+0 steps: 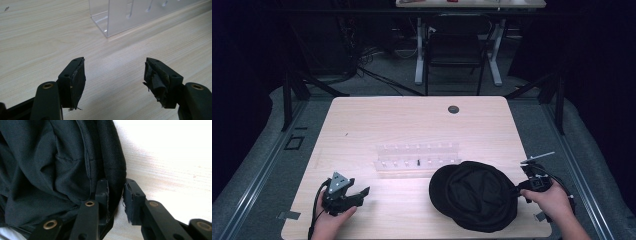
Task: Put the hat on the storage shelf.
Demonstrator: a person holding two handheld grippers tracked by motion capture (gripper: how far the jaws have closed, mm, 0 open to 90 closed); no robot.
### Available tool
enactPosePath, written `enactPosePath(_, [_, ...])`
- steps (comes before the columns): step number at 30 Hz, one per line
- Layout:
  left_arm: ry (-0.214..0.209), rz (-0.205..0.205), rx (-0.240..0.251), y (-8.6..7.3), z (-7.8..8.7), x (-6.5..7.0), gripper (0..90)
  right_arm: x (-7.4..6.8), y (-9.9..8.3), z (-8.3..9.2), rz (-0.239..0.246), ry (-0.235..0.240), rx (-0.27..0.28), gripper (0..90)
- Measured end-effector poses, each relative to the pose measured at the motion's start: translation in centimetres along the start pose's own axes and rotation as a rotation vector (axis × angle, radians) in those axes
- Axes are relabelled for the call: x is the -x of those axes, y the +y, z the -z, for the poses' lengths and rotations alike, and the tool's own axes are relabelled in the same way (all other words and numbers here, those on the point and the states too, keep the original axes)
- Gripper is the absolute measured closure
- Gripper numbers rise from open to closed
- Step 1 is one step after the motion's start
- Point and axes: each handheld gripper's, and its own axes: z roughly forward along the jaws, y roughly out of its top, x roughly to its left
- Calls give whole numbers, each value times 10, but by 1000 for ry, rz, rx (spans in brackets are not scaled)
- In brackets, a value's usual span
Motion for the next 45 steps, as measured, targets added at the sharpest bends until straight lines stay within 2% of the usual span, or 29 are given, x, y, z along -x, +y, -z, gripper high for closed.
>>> enactPosePath(5, [-1, -1, -1, 0, 0, 0, 337, 0, 1, 2, -2, 12, -9, 795])
enactPosePath(6, [0, -1, -2, 0, 0, 0, 337, -1, 0, 0, -17, 14, 13, 802])
enactPosePath(9, [0, -1, -1, 0, 0, 0, 337, 0, 1, 4, 4, 25, -17, 821])
enactPosePath(10, [1, -4, 0, 0, 0, 0, 337, 0, 0, 2, -24, 41, 9, 833])
enactPosePath(12, [3, -5, 3, 0, 0, 0, 335, 3, 1, 5, -16, 58, -19, 855])
enactPosePath(14, [3, -3, 4, 0, 0, 0, 334, 5, -1, 6, -45, 96, -10, 867])
enactPosePath(16, [2, -3, 0, 0, 0, 0, 334, 5, -1, 7, -48, 92, -11, 867])
enactPosePath(18, [2, -4, -2, 0, 0, 0, 334, 7, -2, 9, -38, 130, -14, 869])
enactPosePath(21, [3, -2, 4, 0, 0, 0, 334, 8, -2, 12, -36, 150, -17, 872])
enactPosePath(22, [3, -1, 4, 0, 0, 0, 334, 8, -4, 12, -59, 173, 6, 878])
enactPosePath(24, [3, -1, 4, 0, 0, 0, 334, 8, -5, 13, -65, 176, 5, 878])
enactPosePath(25, [3, -1, 4, 0, 0, 0, 334, 9, -6, 16, -68, 201, 2, 881])
enactPosePath(27, [3, -1, 4, 0, -1, 0, 334, 9, -6, 18, -72, 204, -4, 881])
enactPosePath(28, [1, 0, -3, 0, 0, 0, 334, 9, -6, 22, -82, 231, -4, 882])
enactPosePath(30, [2, 0, -1, 0, -1, 1, 334, 8, -6, 25, -102, 249, 3, 882])
enactPosePath(31, [2, 0, -1, 0, -1, 1, 334, 9, -6, 28, -90, 266, -4, 883])
enactPosePath(32, [1, -1, -2, 0, -1, 1, 334, 8, -6, 29, -109, 277, 1, 883])
enactPosePath(34, [2, -2, -2, 0, -1, 1, 334, 8, -6, 31, -92, 280, 3, 883])
enactPosePath(35, [1, -2, -2, -1, -1, 1, 334, 7, -6, 32, -105, 282, 11, 884])
enactPosePath(36, [1, -1, -2, -1, -1, 1, 334, 6, -6, 37, -109, 305, 11, 884])
enactPosePath(39, [1, 2, -7, -1, -1, 1, 334, 4, -6, 42, -108, 319, 6, 884])
enactPosePath(40, [2, 1, -6, -1, -1, 1, 334, -2, -7, 44, -160, 348, 51, 884])
enactPosePath(41, [2, 3, -5, -1, -1, 1, 334, 0, -5, 48, -117, 349, 16, 885])
enactPosePath(43, [1, 4, -5, -1, -1, 1, 334, -2, -5, 49, -129, 354, 26, 885])
enactPosePath(45, [1, 3, -6, -1, -1, 1, 334, -4, -3, 53, -116, 359, 15, 885])
